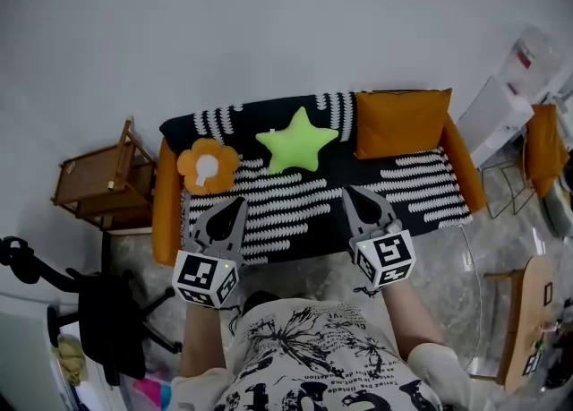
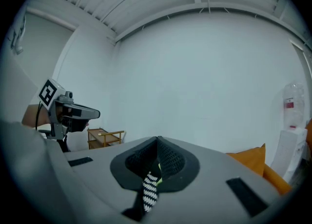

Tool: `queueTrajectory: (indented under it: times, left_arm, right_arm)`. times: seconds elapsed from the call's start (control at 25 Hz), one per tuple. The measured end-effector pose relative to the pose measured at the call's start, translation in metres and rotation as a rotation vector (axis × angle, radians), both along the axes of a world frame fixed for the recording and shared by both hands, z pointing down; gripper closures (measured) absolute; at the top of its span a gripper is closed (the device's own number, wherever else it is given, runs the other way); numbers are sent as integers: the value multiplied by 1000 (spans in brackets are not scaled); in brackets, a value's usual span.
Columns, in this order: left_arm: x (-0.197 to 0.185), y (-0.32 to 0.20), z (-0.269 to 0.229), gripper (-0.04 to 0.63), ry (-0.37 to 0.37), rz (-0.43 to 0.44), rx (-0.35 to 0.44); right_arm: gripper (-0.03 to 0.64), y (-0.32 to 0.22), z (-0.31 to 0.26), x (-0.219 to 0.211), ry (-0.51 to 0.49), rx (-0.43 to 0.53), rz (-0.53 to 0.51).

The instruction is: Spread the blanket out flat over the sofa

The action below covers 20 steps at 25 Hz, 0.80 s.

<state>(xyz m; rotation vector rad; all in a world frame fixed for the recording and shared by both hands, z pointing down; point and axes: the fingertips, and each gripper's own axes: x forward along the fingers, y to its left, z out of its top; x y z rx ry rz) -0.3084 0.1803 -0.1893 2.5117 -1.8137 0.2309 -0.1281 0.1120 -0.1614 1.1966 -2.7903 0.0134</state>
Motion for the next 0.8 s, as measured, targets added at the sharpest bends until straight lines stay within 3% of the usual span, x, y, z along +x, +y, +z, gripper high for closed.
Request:
queueTrajectory:
  times: [0.8]
  left_arm:
    - [1,1,-2,581,-12,-24,13]
  right_arm:
    - [604,10,-15,-15,-2,76,-71]
